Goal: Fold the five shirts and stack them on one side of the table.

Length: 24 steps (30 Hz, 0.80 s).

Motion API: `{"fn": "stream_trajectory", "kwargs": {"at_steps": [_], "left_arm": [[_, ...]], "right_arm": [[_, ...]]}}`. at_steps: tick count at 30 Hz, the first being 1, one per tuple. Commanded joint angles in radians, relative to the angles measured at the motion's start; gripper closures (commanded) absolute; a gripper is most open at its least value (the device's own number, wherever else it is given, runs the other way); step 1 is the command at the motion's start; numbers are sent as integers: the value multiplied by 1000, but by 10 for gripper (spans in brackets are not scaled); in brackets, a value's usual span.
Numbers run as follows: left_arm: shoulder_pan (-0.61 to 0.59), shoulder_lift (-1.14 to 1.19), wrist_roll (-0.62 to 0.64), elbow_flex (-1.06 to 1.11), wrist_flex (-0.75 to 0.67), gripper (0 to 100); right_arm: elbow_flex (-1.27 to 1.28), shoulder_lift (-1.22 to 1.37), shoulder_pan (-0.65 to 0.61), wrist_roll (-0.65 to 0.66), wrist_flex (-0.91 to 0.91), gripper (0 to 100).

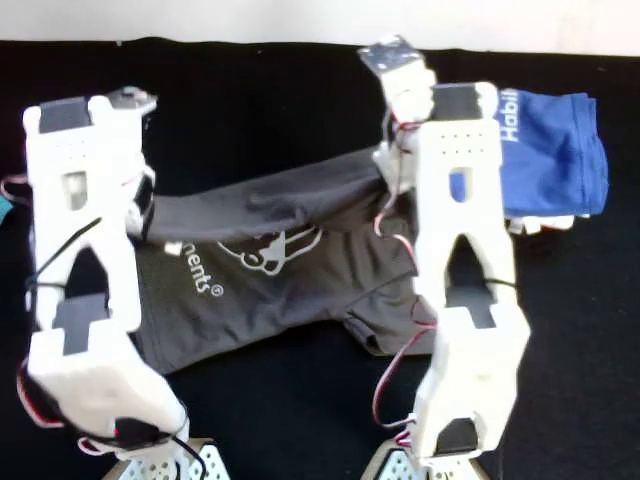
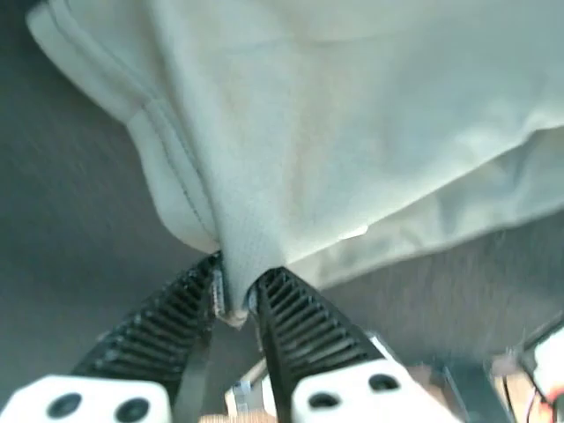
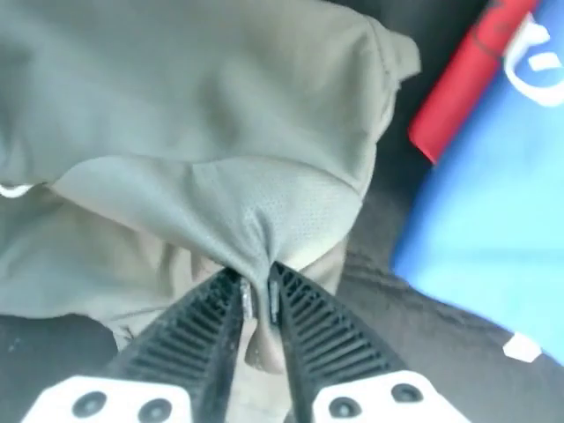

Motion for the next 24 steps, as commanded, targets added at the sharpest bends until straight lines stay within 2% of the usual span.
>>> {"fn": "stream_trajectory", "kwargs": {"at_steps": [1, 4, 8, 12, 16, 24], "left_arm": [[-31, -165, -14, 186, -44, 992], [-41, -246, -20, 292, -55, 992], [-47, -315, -89, 427, -86, 992], [-71, -332, -110, 558, -153, 992], [-48, -340, -107, 657, -196, 992], [-24, -341, -106, 688, -161, 992]], "right_arm": [[194, -189, 30, 12, 18, 992], [476, -349, 30, 12, -28, 992], [840, -555, 31, 57, -173, 992], [1073, -697, 31, 104, -266, 992], [1148, -739, 35, 144, -275, 992], [1102, -745, 157, 219, -228, 992]]}}
